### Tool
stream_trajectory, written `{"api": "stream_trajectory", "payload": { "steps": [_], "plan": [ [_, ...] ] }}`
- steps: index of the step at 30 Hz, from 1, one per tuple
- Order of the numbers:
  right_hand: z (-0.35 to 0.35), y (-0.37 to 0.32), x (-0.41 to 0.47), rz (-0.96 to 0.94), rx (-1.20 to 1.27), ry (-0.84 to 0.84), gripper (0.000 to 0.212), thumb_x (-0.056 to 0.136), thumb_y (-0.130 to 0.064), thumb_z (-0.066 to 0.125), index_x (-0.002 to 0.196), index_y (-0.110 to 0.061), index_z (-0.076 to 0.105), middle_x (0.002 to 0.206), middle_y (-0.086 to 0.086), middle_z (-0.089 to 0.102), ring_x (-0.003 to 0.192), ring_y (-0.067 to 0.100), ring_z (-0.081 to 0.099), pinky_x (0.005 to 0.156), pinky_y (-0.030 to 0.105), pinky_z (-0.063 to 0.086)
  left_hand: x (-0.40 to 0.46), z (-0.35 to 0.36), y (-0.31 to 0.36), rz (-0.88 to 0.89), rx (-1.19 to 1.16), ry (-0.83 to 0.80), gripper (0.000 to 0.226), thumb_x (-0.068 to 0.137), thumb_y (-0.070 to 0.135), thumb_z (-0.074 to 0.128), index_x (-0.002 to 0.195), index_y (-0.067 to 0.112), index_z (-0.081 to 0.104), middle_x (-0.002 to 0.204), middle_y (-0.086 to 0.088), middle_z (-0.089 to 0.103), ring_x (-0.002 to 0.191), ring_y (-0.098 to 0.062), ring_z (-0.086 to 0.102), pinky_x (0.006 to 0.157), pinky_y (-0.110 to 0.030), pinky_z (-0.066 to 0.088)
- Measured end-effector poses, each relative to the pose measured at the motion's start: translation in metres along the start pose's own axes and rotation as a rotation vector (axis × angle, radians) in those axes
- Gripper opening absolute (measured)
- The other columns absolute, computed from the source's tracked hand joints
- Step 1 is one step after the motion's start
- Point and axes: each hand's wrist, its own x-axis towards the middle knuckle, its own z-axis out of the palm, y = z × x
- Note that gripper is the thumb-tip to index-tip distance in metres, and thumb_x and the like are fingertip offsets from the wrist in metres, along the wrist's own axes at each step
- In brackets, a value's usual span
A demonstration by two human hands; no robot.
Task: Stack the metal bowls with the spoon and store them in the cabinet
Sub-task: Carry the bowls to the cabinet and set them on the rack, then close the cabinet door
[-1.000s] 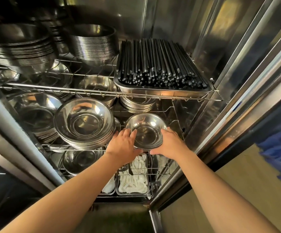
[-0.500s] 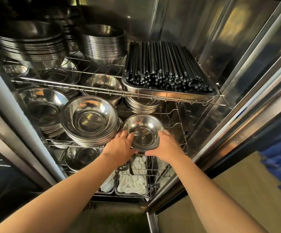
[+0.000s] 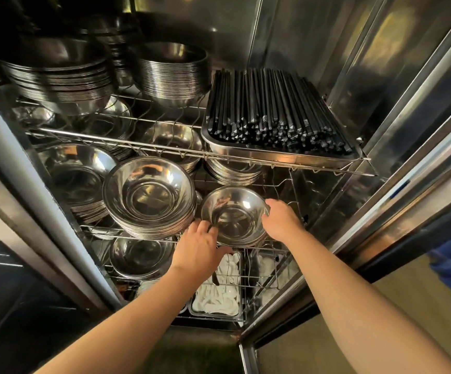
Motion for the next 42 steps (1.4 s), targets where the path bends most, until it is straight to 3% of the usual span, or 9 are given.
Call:
{"api": "stream_trajectory", "payload": {
  "steps": [3, 8, 18, 23, 27, 30, 33, 38, 42],
  "plan": [
    [0.003, -0.001, 0.002, 0.031, 0.042, 0.023, 0.03, 0.093, -0.004, 0.057, 0.12, -0.014, 0.065, 0.118, 0.01, 0.068, 0.105, 0.03, 0.063, 0.087, 0.041, 0.056, 0.0, 0.001, -0.005, 0.011, -0.031, 0.012, 0.062, 0.094, 0.062, 0.044, 0.133, 0.017, 0.059, 0.14, -0.001, 0.055, 0.134, -0.022, 0.043, 0.115, -0.036, 0.033],
    [0.008, -0.001, -0.002, 0.074, 0.106, 0.044, 0.028, 0.09, -0.002, 0.052, 0.113, -0.01, 0.066, 0.109, 0.012, 0.069, 0.103, 0.033, 0.063, 0.082, 0.045, 0.057, 0.0, -0.002, -0.013, 0.006, -0.064, 0.006, 0.057, 0.097, 0.054, 0.049, 0.137, 0.014, 0.056, 0.149, -0.004, 0.05, 0.139, -0.024, 0.042, 0.116, -0.033, 0.031],
    [0.015, -0.002, -0.012, 0.103, 0.124, 0.062, 0.037, 0.092, -0.005, 0.054, 0.129, -0.009, 0.06, 0.124, 0.012, 0.065, 0.112, 0.032, 0.061, 0.091, 0.048, 0.056, 0.003, -0.007, -0.021, 0.034, -0.043, -0.085, 0.057, 0.1, 0.05, 0.046, 0.142, 0.012, 0.05, 0.157, -0.007, 0.043, 0.143, -0.026, 0.037, 0.118, -0.037, 0.031],
    [0.019, 0.001, -0.017, 0.064, 0.072, 0.065, 0.047, 0.102, -0.015, 0.047, 0.148, -0.014, 0.042, 0.146, 0.012, 0.051, 0.133, 0.032, 0.049, 0.106, 0.047, 0.046, -0.001, -0.02, -0.022, 0.06, -0.063, -0.116, 0.053, 0.096, 0.047, 0.056, 0.139, 0.017, 0.052, 0.151, -0.005, 0.047, 0.134, -0.028, 0.047, 0.108, -0.042, 0.044],
    [0.013, 0.007, -0.032, -0.027, -0.047, 0.079, 0.035, 0.102, -0.023, 0.048, 0.135, -0.015, 0.054, 0.129, 0.009, 0.059, 0.115, 0.028, 0.06, 0.091, 0.04, 0.051, -0.008, -0.037, -0.025, 0.1, -0.026, -0.151, 0.053, 0.093, 0.052, 0.055, 0.137, 0.022, 0.053, 0.145, -0.001, 0.052, 0.129, -0.026, 0.052, 0.097, -0.044, 0.053],
    [0.001, 0.012, -0.052, -0.07, -0.181, 0.07, 0.022, 0.099, -0.032, 0.05, 0.112, -0.019, 0.062, 0.105, 0.004, 0.064, 0.096, 0.025, 0.065, 0.078, 0.037, 0.053, -0.012, -0.048, -0.023, 0.18, 0.025, -0.145, 0.048, 0.094, 0.056, 0.05, 0.128, 0.023, 0.059, 0.128, 0.001, 0.061, 0.117, -0.024, 0.06, 0.087, -0.041, 0.056],
    [-0.008, 0.019, -0.083, -0.053, -0.278, 0.079, 0.024, 0.098, -0.037, 0.047, 0.096, -0.019, 0.064, 0.097, 0.003, 0.065, 0.088, 0.026, 0.064, 0.068, 0.033, 0.047, -0.016, -0.058, -0.015, 0.315, 0.057, -0.13, 0.047, 0.093, 0.058, 0.046, 0.121, 0.024, 0.062, 0.12, 0.001, 0.065, 0.112, -0.023, 0.061, 0.089, -0.04, 0.053],
    [-0.018, 0.038, -0.169, 0.055, -0.306, 0.11, 0.025, 0.096, -0.037, 0.051, 0.091, -0.016, 0.063, 0.096, 0.006, 0.066, 0.092, 0.03, 0.064, 0.065, 0.034, 0.048, -0.027, -0.059, 0.026, 0.56, 0.105, -0.133, 0.048, 0.094, 0.061, 0.043, 0.123, 0.027, 0.062, 0.123, 0.003, 0.065, 0.118, -0.021, 0.059, 0.094, -0.038, 0.048],
    [-0.029, 0.069, -0.264, 0.238, -0.365, 0.127, 0.027, 0.097, -0.041, 0.049, 0.093, -0.018, 0.063, 0.1, 0.007, 0.068, 0.094, 0.03, 0.066, 0.062, 0.033, 0.041, -0.054, -0.062, 0.08, 0.78, 0.08, -0.084, 0.043, 0.096, 0.057, 0.045, 0.122, 0.027, 0.061, 0.116, 0.004, 0.064, 0.11, -0.019, 0.061, 0.09, -0.035, 0.05]
  ]
}}
